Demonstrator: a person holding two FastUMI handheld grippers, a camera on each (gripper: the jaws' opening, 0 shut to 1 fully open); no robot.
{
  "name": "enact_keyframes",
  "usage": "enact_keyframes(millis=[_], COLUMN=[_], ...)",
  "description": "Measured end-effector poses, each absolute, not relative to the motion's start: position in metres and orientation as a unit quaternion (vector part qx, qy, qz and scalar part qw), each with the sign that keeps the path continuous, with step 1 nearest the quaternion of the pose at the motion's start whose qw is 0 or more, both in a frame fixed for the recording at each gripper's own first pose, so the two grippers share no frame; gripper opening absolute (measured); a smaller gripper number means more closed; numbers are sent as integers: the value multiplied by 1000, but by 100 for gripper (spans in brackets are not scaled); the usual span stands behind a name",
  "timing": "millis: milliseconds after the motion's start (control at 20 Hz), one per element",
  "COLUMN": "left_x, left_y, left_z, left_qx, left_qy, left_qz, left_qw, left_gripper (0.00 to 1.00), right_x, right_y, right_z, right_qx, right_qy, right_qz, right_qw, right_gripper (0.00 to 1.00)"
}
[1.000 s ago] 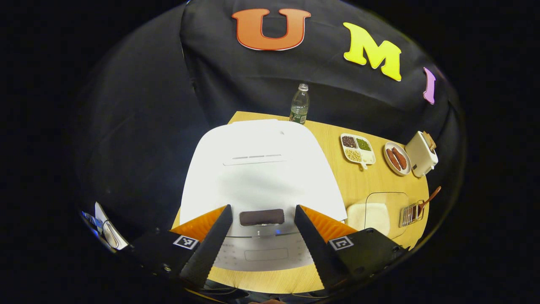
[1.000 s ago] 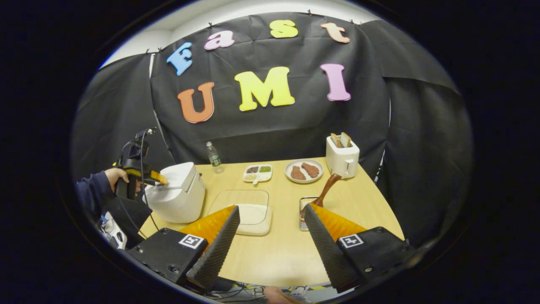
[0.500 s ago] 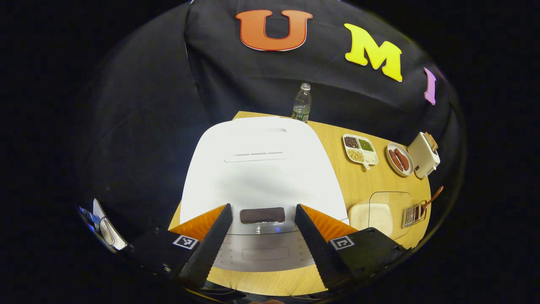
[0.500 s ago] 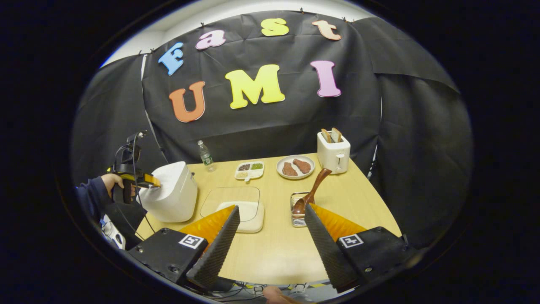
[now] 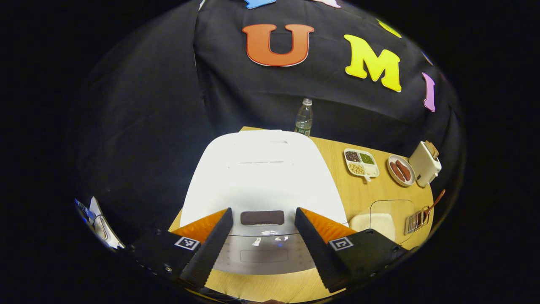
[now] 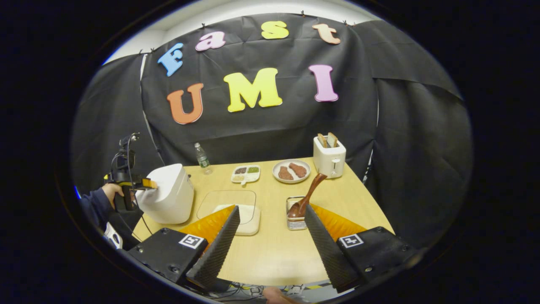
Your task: Close the left gripper, press the button to open the rice cooker; take a wooden spoon from the chopstick holder with the right hand, scoop a spoonful of rice and pour it into the rice cooker, then put the wooden spoon back into the chopstick holder.
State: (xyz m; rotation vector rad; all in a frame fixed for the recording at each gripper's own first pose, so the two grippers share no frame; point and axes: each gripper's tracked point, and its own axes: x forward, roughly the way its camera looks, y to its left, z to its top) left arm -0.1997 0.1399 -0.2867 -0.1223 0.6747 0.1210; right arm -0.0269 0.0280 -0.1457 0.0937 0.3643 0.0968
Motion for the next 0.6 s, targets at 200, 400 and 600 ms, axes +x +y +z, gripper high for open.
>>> enact_keyframes(millis=[200, 400, 600], left_x=[-197, -215, -254], left_y=[138, 125, 110], left_z=[-235, -182, -132], left_qx=[-35, -40, -55], left_qy=[256, 196, 142], left_qz=[51, 41, 34], left_qw=[965, 979, 988], left_gripper=[95, 95, 94], right_x=[-22, -15, -11], right_y=[27, 23, 21], right_z=[-128, -104, -68], right_qx=[37, 35, 38], right_qy=[156, 130, 94], right_qz=[42, 29, 16], right_qw=[986, 990, 995], right_gripper=[100, 100, 99])
